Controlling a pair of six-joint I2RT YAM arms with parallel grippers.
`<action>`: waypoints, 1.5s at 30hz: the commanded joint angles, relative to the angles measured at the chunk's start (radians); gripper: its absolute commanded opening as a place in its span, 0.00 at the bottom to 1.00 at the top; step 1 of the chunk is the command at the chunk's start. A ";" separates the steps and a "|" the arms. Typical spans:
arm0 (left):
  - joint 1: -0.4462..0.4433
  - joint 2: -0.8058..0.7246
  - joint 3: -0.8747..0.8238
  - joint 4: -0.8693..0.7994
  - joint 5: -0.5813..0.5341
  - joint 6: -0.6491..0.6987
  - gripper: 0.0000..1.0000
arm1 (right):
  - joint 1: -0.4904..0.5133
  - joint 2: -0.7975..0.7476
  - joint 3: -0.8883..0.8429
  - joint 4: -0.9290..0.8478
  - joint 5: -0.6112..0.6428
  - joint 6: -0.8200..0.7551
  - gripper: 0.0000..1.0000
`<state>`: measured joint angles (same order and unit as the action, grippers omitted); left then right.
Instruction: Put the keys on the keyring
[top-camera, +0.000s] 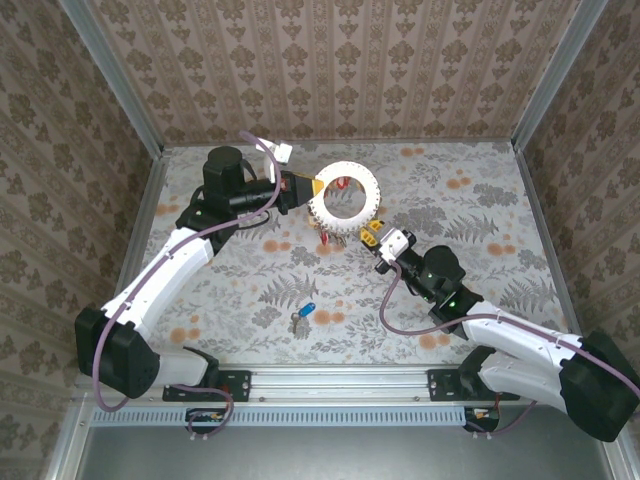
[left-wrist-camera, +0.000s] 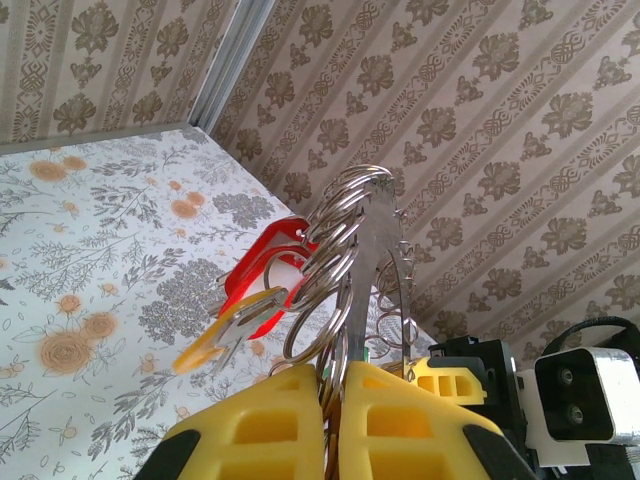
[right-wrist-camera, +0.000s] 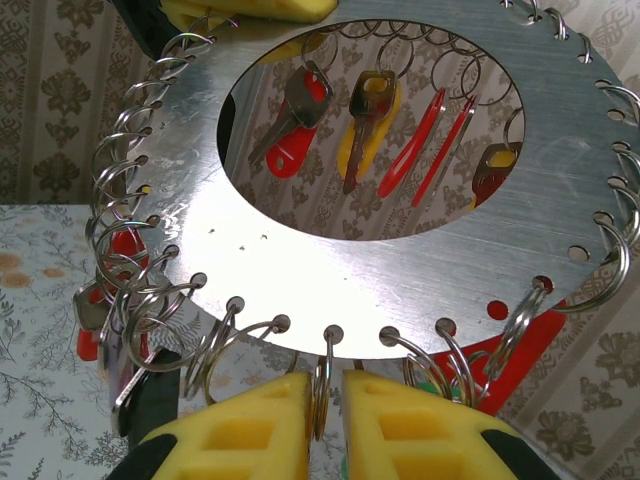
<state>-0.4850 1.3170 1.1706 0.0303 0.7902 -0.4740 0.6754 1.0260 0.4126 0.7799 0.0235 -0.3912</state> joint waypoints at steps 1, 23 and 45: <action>-0.004 -0.044 0.022 0.062 0.007 0.005 0.00 | 0.009 -0.011 0.010 0.030 0.026 0.004 0.18; -0.001 -0.030 -0.031 0.073 -0.139 -0.107 0.00 | 0.010 -0.021 0.020 0.018 0.077 0.031 0.00; -0.005 0.200 -0.171 0.271 -0.086 -0.418 0.37 | -0.156 0.004 0.179 -0.384 -0.055 0.230 0.00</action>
<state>-0.4835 1.4853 1.0065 0.2329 0.6838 -0.8642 0.5598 1.0439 0.5407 0.4957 0.0360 -0.2218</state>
